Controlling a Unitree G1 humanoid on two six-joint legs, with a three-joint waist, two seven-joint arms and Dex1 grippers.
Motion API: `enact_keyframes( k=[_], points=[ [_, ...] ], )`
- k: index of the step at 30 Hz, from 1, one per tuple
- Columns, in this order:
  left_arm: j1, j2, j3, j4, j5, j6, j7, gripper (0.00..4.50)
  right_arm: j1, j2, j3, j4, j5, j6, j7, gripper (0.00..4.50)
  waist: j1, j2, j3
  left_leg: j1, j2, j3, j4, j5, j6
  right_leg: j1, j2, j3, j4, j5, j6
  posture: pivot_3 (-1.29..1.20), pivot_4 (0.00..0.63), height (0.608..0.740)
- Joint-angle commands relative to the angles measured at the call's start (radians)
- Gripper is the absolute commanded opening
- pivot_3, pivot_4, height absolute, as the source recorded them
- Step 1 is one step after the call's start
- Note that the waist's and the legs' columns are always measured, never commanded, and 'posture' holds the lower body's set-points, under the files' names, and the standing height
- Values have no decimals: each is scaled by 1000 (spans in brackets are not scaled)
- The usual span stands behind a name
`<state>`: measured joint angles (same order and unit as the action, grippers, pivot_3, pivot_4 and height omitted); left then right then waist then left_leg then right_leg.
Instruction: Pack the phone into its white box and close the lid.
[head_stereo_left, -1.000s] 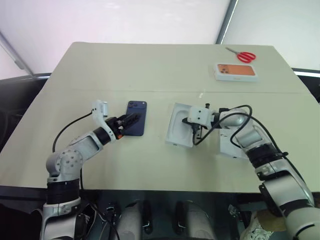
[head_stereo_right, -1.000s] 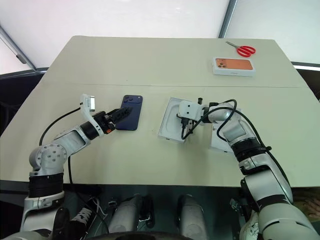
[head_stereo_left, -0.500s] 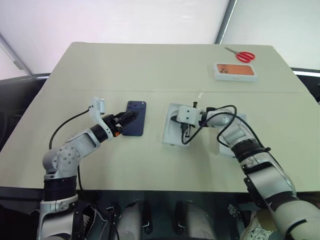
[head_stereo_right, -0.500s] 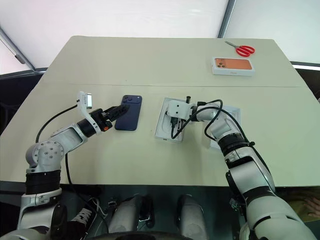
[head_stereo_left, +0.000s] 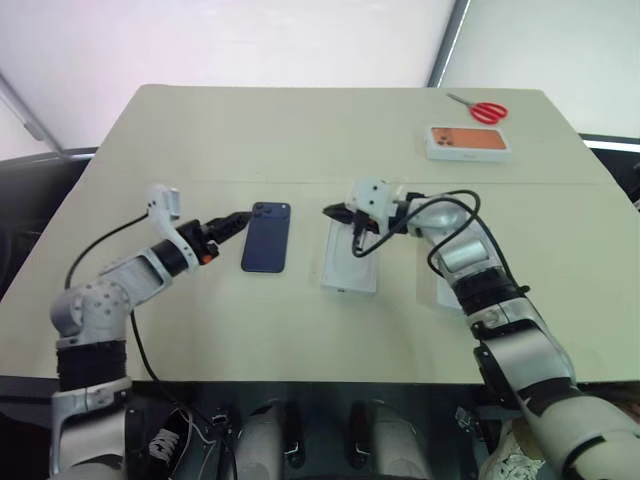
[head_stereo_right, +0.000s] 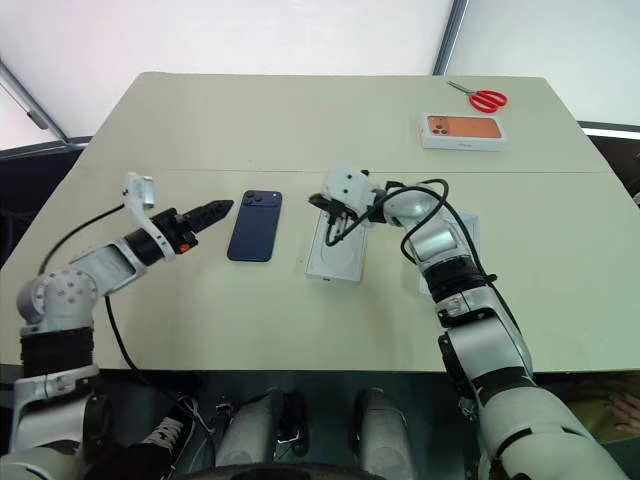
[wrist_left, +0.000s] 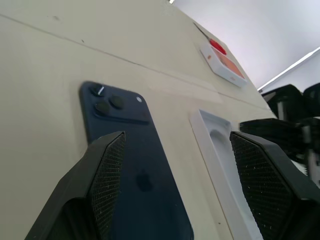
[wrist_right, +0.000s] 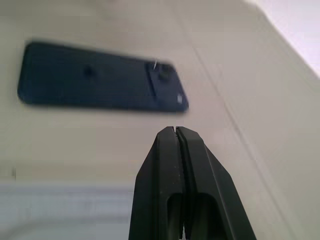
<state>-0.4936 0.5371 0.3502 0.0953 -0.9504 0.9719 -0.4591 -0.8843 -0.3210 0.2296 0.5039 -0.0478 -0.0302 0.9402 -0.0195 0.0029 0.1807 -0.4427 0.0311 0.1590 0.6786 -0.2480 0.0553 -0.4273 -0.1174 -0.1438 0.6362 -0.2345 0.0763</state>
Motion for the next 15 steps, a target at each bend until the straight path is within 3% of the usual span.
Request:
enact_keyframes(
  k=[1,8,15],
  points=[
    [-43,53,14,90,3,32,-80,3535,3,50,26,-77,3,70,-25,56,1,0,0,0,-1,0,0,0,0,0,0,0,0,0,0,0,150,738],
    [-141,103,-83,338,139,36,-192,3535,-21,116,167,-13,-149,119,-99,56,2,0,0,-1,-1,1,0,-1,-3,-2,0,0,1,0,0,0,150,738],
    [-176,75,-162,380,189,124,-266,3535,-63,119,212,74,-223,156,-114,56,-3,0,0,-1,-1,2,0,-1,-3,-3,0,1,4,0,0,0,150,738]
  ],
)
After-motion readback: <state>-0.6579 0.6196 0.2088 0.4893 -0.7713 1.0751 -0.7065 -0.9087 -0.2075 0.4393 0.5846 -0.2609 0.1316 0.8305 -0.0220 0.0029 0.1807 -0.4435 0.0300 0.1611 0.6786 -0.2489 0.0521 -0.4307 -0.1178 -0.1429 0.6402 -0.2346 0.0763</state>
